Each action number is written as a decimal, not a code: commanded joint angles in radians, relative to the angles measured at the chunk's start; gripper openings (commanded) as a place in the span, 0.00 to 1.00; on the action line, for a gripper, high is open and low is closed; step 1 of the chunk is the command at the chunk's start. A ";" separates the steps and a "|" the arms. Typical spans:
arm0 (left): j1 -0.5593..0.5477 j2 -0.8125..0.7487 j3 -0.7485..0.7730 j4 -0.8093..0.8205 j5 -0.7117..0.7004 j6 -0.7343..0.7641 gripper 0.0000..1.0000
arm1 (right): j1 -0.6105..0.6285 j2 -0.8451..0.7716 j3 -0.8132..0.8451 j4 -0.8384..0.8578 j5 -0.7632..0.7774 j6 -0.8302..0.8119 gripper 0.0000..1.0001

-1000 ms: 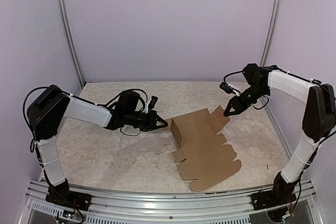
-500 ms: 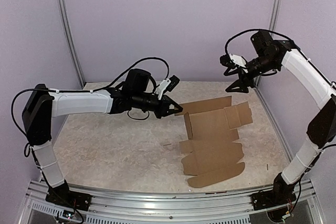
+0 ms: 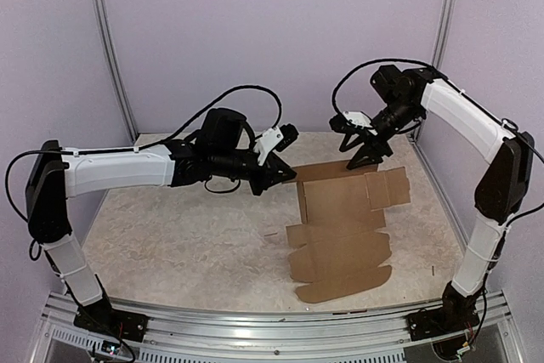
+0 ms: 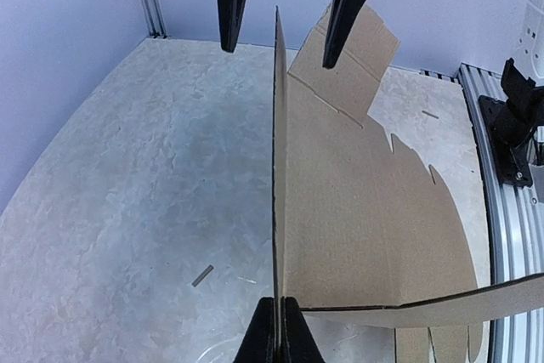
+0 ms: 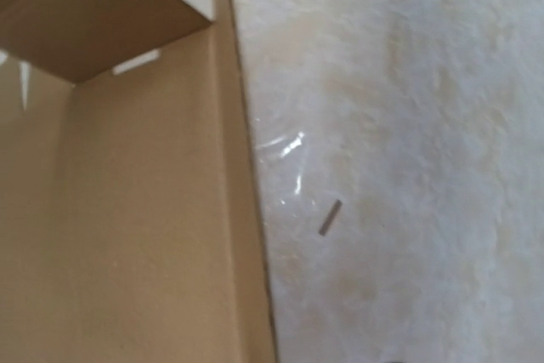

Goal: Fold the paper box

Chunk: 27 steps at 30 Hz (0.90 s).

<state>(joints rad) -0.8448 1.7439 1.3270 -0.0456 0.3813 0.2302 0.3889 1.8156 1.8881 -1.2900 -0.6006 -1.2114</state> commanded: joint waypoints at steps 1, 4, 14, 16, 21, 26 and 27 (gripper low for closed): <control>-0.011 -0.034 -0.008 -0.001 -0.064 0.055 0.03 | 0.015 0.044 0.030 -0.053 -0.020 0.013 0.46; -0.011 -0.035 -0.009 0.006 -0.074 0.058 0.03 | 0.015 0.055 0.037 -0.060 -0.021 0.021 0.35; -0.011 -0.049 -0.014 0.033 -0.120 0.040 0.07 | 0.021 0.069 0.037 -0.074 -0.016 0.025 0.02; -0.011 -0.071 -0.016 0.031 -0.127 0.025 0.13 | 0.021 0.071 0.039 -0.078 -0.017 0.027 0.00; -0.001 -0.208 -0.097 0.037 -0.200 -0.024 0.41 | 0.019 0.051 0.043 -0.074 -0.012 0.032 0.00; 0.127 -0.330 -0.198 0.099 -0.085 -0.139 0.44 | 0.018 0.030 0.044 -0.080 -0.040 0.024 0.00; 0.149 -0.328 -0.204 0.099 -0.079 -0.147 0.44 | 0.018 0.030 0.046 -0.086 -0.047 0.021 0.00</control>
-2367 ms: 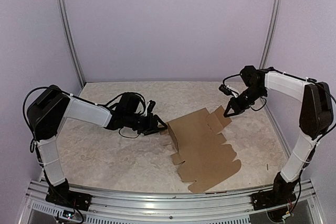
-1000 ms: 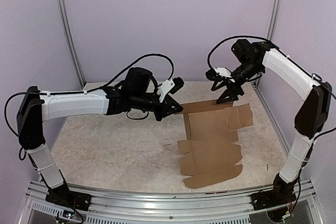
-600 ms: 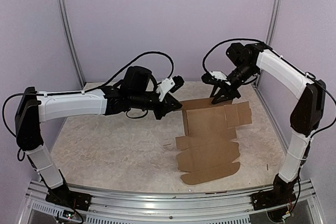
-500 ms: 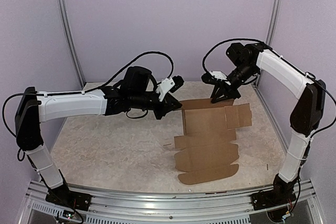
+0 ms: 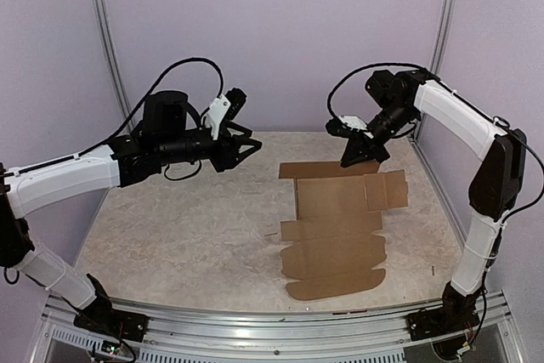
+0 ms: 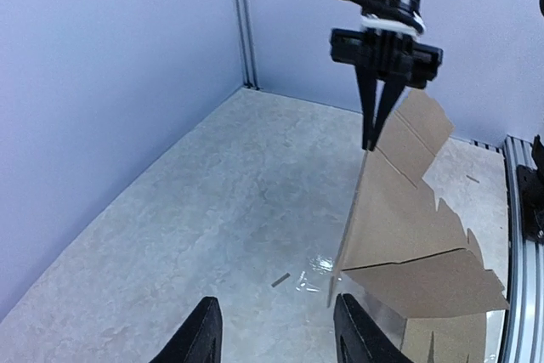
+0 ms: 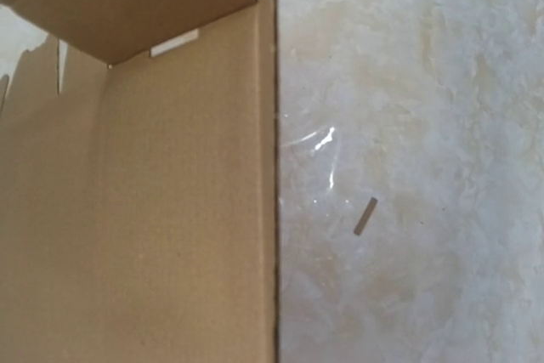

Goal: Fold the paper box

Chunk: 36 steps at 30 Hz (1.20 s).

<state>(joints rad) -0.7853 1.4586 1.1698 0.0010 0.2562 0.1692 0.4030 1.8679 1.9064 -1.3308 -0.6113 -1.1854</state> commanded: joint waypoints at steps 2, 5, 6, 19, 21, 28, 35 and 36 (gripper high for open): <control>0.118 -0.017 -0.034 0.034 0.059 -0.087 0.43 | 0.004 -0.021 0.030 -0.046 -0.050 -0.001 0.00; 0.129 0.066 0.013 0.004 0.080 -0.063 0.41 | 0.004 -0.016 0.044 -0.052 -0.068 0.012 0.00; 0.129 0.102 0.031 0.002 0.093 -0.054 0.41 | 0.004 -0.012 0.052 -0.053 -0.072 0.024 0.00; 0.087 0.147 0.107 0.066 0.135 0.022 0.42 | -0.009 0.053 0.253 -0.097 -0.156 0.159 0.00; 0.092 0.126 0.116 0.074 0.081 0.040 0.42 | -0.013 0.057 0.295 -0.091 -0.195 0.195 0.00; 0.163 0.082 0.205 0.023 -0.066 0.047 0.45 | -0.040 0.029 0.270 -0.016 -0.471 0.327 0.00; 0.184 0.079 0.304 -0.086 0.085 0.038 0.45 | -0.041 0.023 0.143 -0.011 -0.553 0.313 0.00; 0.184 0.076 0.308 -0.091 0.128 0.038 0.45 | -0.040 0.026 0.138 -0.021 -0.559 0.304 0.00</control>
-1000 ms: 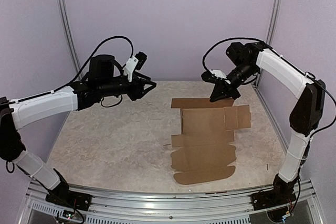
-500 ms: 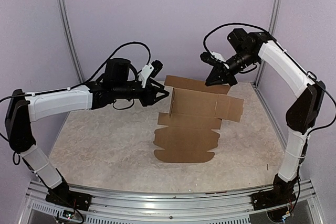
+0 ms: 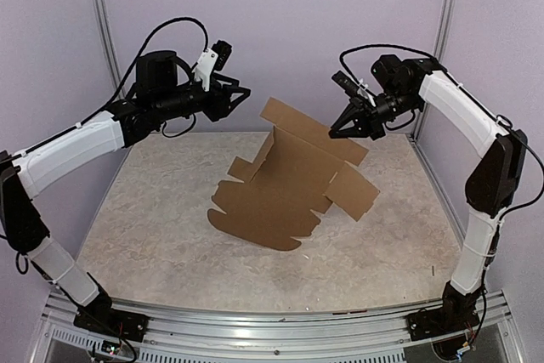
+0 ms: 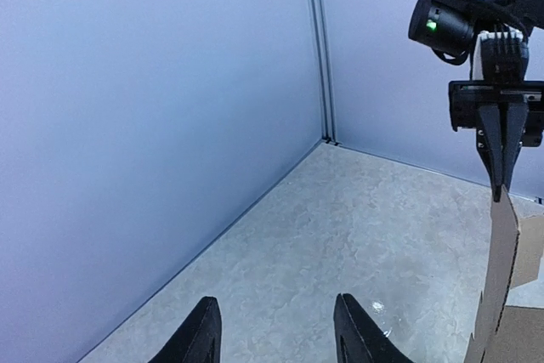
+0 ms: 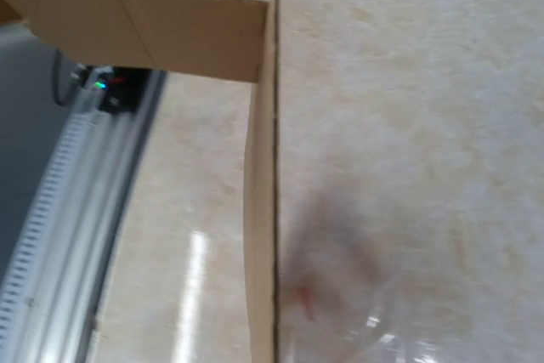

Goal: Fold the paper box

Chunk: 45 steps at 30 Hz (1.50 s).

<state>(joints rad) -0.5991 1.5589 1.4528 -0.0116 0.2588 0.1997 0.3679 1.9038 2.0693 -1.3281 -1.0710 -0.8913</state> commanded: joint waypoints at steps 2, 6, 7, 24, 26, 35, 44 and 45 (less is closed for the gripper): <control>-0.003 -0.021 0.051 -0.132 0.202 0.021 0.43 | -0.003 -0.005 -0.027 -0.036 -0.109 0.001 0.00; -0.007 0.021 0.127 -0.254 0.269 0.047 0.38 | -0.004 -0.004 -0.028 -0.039 -0.113 -0.005 0.00; -0.008 0.027 0.133 -0.269 0.280 0.053 0.37 | -0.003 -0.005 -0.030 -0.036 -0.111 -0.001 0.00; -0.084 0.075 0.187 -0.313 0.340 0.075 0.31 | 0.006 -0.054 -0.138 0.165 -0.027 0.163 0.00; -0.094 0.083 0.196 -0.325 0.344 0.080 0.30 | 0.006 -0.057 -0.144 0.176 -0.026 0.174 0.00; -0.127 0.120 0.220 -0.372 0.390 0.085 0.35 | 0.017 -0.073 -0.165 0.207 -0.012 0.193 0.00; -0.140 0.180 0.287 -0.444 0.410 0.104 0.34 | 0.063 -0.114 -0.167 0.115 -0.006 0.038 0.00; -0.140 0.185 0.295 -0.452 0.412 0.107 0.32 | 0.069 -0.117 -0.167 0.101 -0.004 0.018 0.00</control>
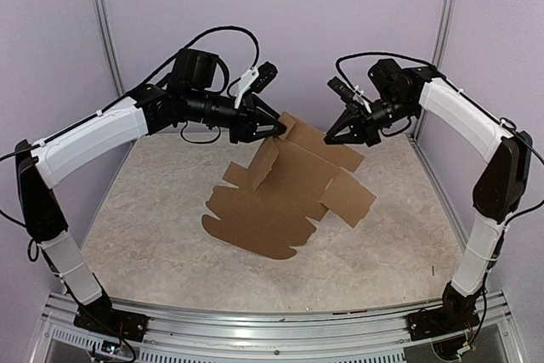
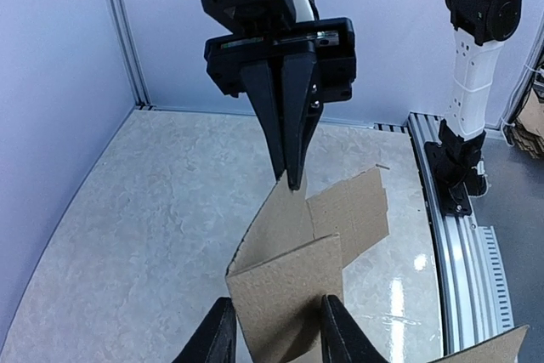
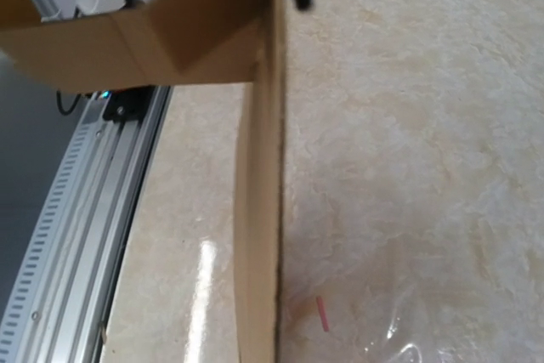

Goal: Fold the paper box

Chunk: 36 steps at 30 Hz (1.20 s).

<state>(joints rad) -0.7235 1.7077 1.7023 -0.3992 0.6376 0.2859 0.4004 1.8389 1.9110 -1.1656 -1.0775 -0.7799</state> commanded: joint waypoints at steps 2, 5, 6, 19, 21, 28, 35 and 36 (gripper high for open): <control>-0.015 0.049 0.068 -0.089 0.043 0.026 0.28 | 0.045 -0.059 -0.009 -0.078 0.010 -0.121 0.00; -0.013 0.071 0.100 -0.125 0.064 0.031 0.20 | 0.055 -0.072 -0.011 -0.093 0.026 -0.160 0.00; -0.011 0.078 0.109 -0.136 0.074 0.031 0.17 | 0.059 -0.079 -0.012 -0.092 0.035 -0.168 0.00; 0.022 0.131 0.187 -0.213 0.214 0.001 0.00 | 0.057 -0.121 0.009 -0.056 0.111 -0.163 0.11; 0.033 0.109 0.158 -0.177 0.230 -0.018 0.00 | -0.005 -0.117 0.022 -0.088 0.062 -0.174 0.16; 0.058 -0.005 0.012 -0.001 0.249 -0.089 0.00 | -0.276 -0.103 -0.039 -0.084 -0.116 -0.167 0.30; 0.077 -0.069 -0.119 0.184 0.233 -0.174 0.00 | -0.283 -0.183 -0.286 0.204 -0.037 0.014 0.31; 0.079 -0.074 -0.132 0.203 0.226 -0.183 0.00 | -0.275 -0.190 -0.303 0.216 -0.021 0.015 0.32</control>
<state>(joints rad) -0.6544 1.6756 1.6173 -0.3298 0.8661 0.1608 0.0998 1.7084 1.6817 -1.0924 -1.1347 -0.8581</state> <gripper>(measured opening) 0.030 0.313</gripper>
